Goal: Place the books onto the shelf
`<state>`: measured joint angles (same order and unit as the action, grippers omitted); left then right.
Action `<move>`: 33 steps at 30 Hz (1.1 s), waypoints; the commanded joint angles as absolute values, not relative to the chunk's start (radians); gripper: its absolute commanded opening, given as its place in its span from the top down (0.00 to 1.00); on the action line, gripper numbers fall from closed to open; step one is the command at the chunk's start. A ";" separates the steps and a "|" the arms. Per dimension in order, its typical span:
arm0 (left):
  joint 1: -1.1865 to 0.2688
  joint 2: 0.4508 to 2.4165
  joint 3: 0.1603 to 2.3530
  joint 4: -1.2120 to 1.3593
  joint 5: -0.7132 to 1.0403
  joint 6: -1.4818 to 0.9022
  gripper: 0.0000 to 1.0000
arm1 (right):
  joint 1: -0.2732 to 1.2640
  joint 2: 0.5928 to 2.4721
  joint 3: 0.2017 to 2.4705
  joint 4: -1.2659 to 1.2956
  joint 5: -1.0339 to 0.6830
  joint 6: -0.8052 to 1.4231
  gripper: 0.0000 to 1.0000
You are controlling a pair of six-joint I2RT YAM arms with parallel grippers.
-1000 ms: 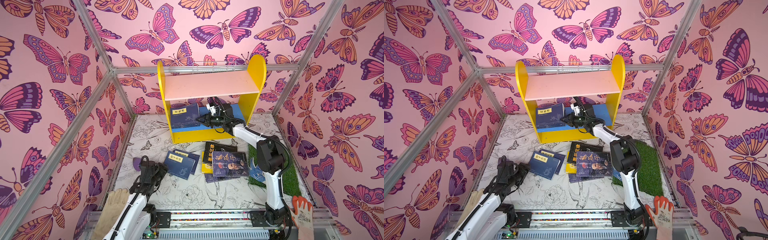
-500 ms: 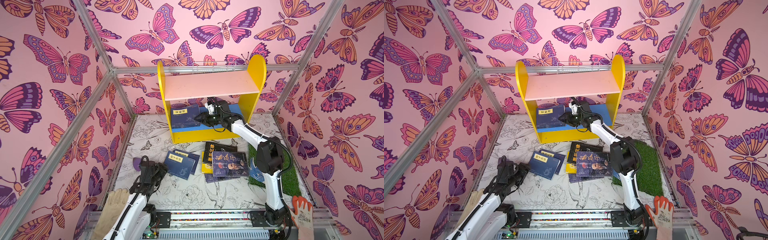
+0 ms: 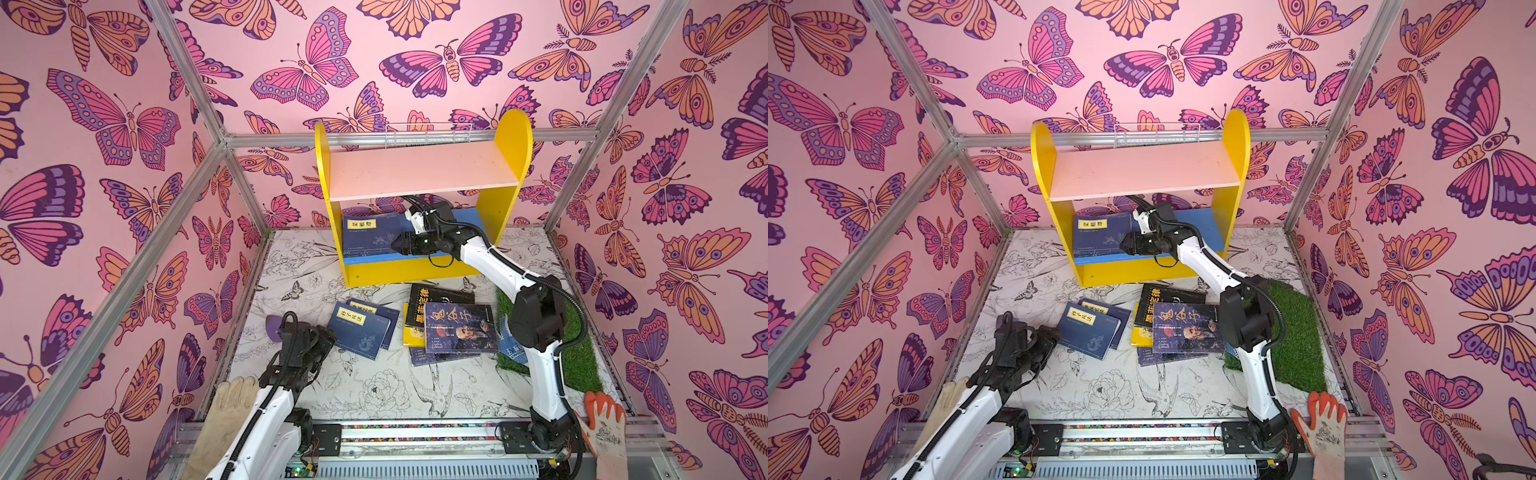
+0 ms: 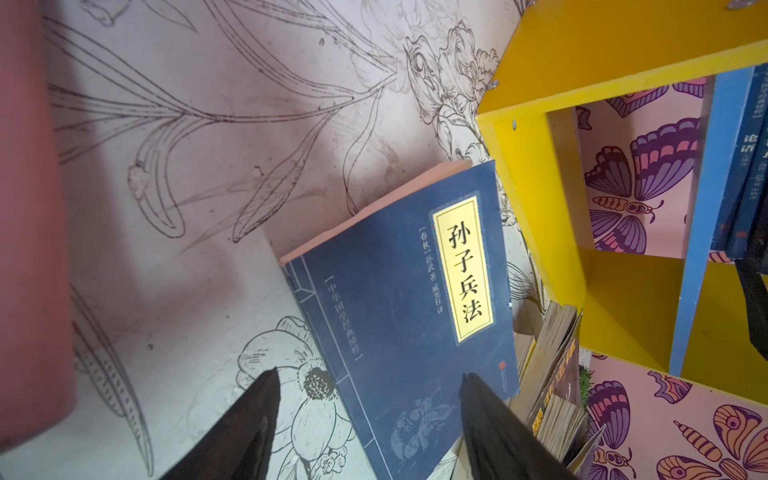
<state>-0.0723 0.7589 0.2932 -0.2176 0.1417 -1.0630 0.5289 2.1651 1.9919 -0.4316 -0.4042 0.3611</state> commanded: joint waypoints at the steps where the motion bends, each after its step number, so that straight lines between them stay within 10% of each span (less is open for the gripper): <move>1: -0.069 0.767 0.299 -0.240 0.151 -1.056 0.29 | 0.559 2.093 1.996 -0.486 -0.388 0.189 0.37; 33: -0.069 0.799 0.296 -0.222 0.147 -1.065 0.28 | 0.612 2.228 2.145 -0.650 -0.218 -0.023 0.32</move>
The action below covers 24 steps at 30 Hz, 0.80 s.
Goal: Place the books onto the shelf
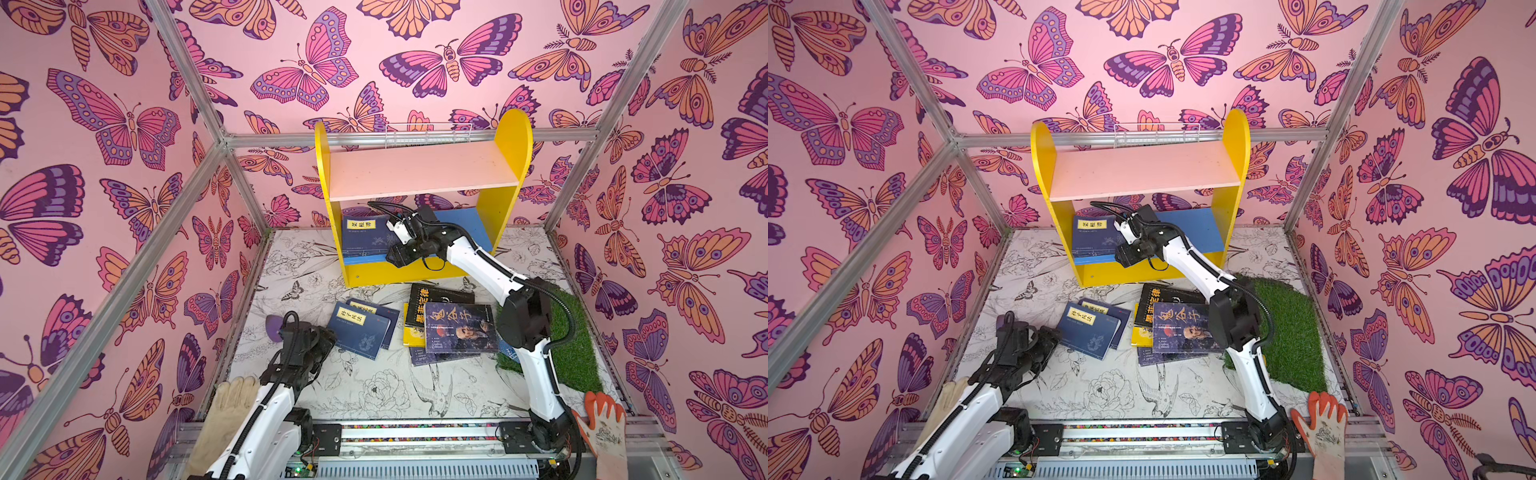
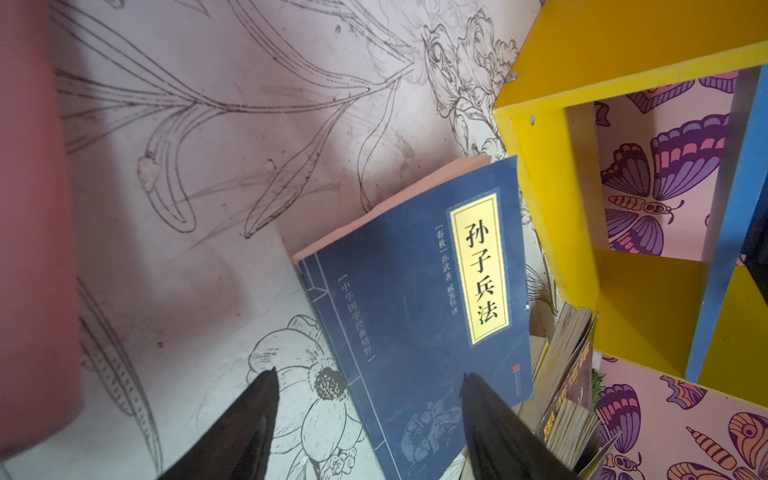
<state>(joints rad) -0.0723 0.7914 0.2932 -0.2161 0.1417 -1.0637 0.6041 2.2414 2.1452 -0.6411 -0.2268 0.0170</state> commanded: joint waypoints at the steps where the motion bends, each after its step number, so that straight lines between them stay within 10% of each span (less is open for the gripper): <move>1: -0.070 0.800 0.295 -0.218 0.147 -1.069 0.28 | 0.612 2.235 2.154 -0.652 -0.217 -0.024 0.32; 24: -0.069 0.831 0.313 -0.212 0.155 -1.058 0.27 | 0.617 2.322 2.258 -0.656 -0.270 0.034 0.63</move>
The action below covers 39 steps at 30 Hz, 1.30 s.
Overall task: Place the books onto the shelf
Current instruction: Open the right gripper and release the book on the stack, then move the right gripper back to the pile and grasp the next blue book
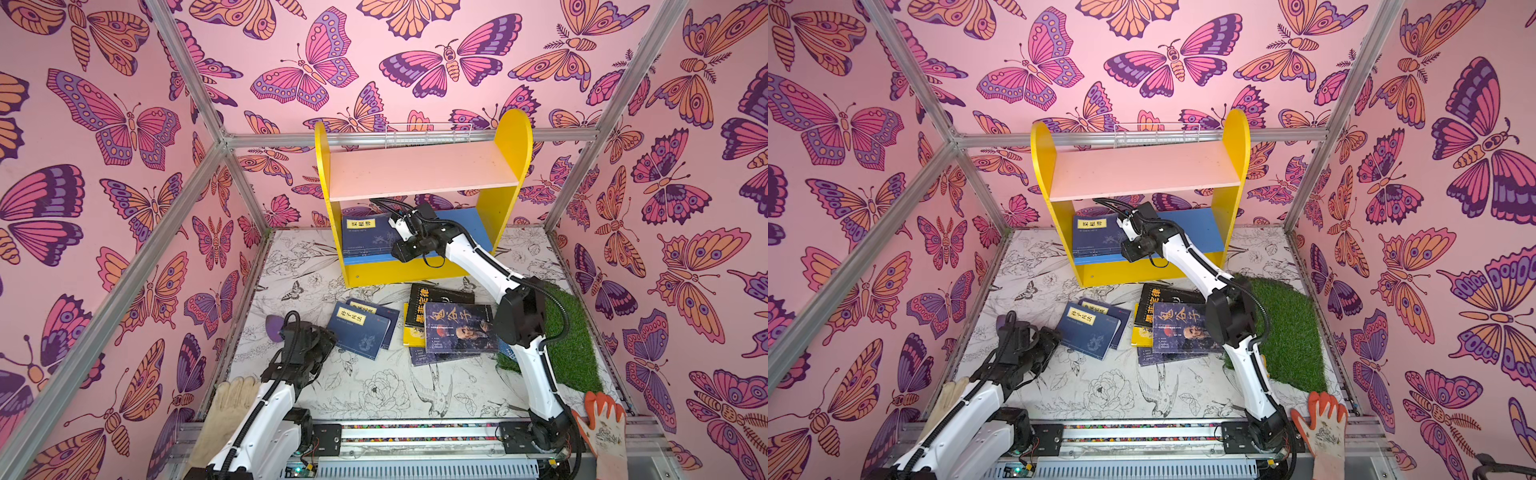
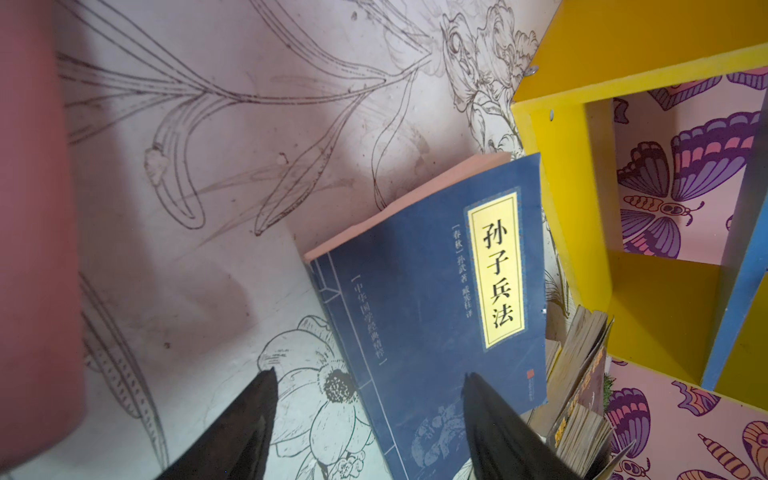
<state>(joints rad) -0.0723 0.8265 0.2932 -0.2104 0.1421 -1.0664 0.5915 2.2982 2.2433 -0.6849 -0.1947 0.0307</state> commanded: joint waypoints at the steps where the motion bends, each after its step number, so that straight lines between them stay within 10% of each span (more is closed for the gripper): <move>1: -0.069 0.830 0.312 -0.213 0.155 -1.057 0.27 | 0.617 2.317 2.253 -0.652 -0.271 0.034 0.64; 10: -0.069 0.825 0.303 -0.211 0.156 -1.062 0.27 | 0.623 2.275 2.196 -0.615 -0.279 0.038 0.82; 20: -0.070 0.836 0.358 -0.225 0.147 -0.987 0.25 | 0.626 2.010 1.830 -0.430 -0.153 0.107 0.43; 28: -0.061 1.015 0.495 -0.248 0.109 -0.842 0.25 | 0.755 1.796 1.467 -0.428 -0.311 0.115 0.41; 39: -0.058 1.320 0.592 -0.228 0.103 -0.751 0.26 | 0.882 1.988 1.432 -0.462 -0.457 0.224 0.40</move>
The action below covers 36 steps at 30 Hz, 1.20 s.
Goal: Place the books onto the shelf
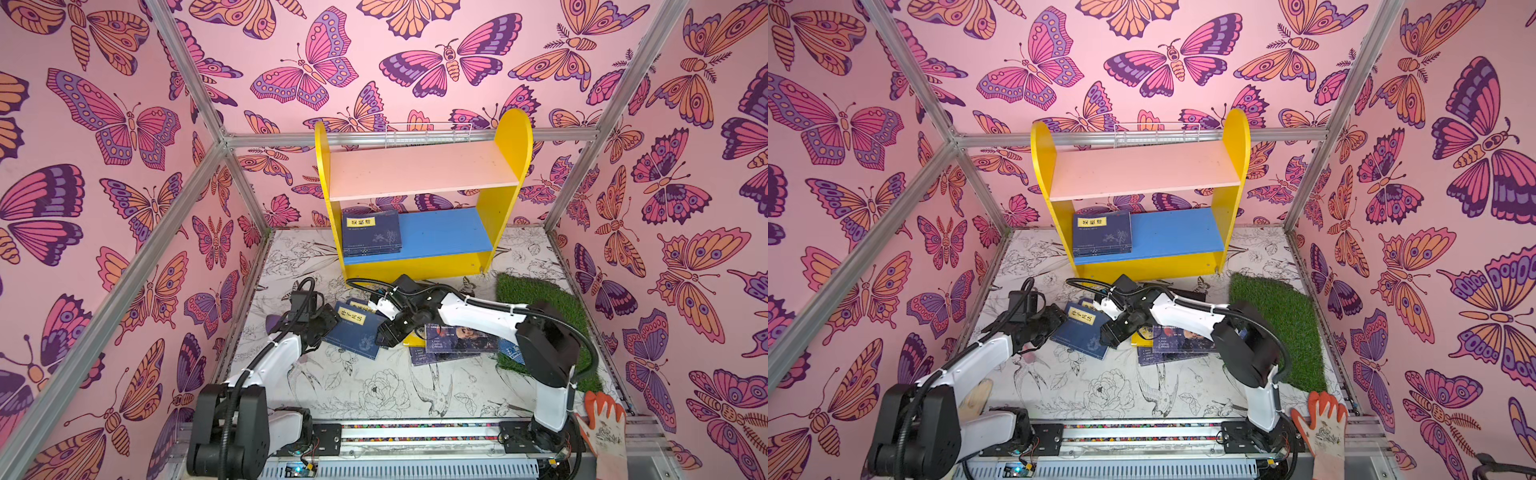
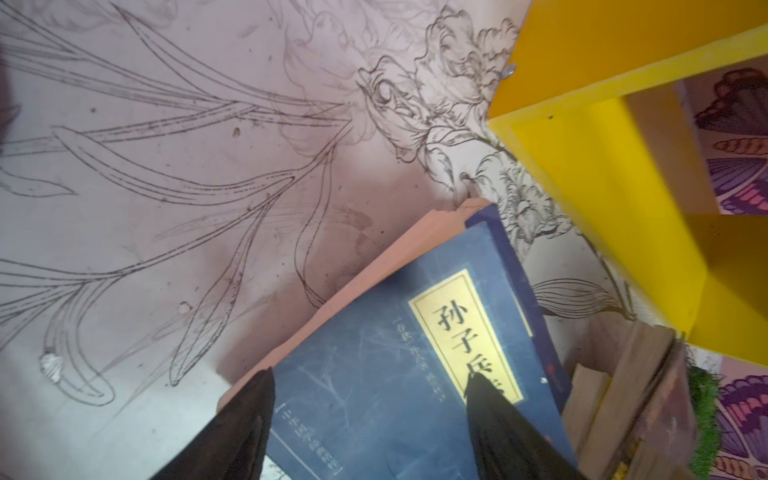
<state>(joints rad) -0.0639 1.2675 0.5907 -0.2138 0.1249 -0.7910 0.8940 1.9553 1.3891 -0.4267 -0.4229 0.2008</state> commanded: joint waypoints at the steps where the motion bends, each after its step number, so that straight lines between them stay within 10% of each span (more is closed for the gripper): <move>1: -0.058 1.339 0.585 -0.213 0.116 -0.749 0.26 | 0.878 2.003 1.443 -0.470 -0.451 0.228 0.40; 24: -0.213 1.237 0.391 -0.103 0.224 -0.871 0.31 | 0.756 2.076 1.432 -0.176 -0.713 0.494 0.47; 36: -0.213 1.337 0.389 -0.026 0.241 -0.914 0.32 | 0.659 2.060 1.321 -0.077 -0.585 0.663 0.45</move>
<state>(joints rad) -0.2020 1.2854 0.4381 0.0856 0.1989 -0.8810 0.6945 2.0758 1.3689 -0.1436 -0.6155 0.5949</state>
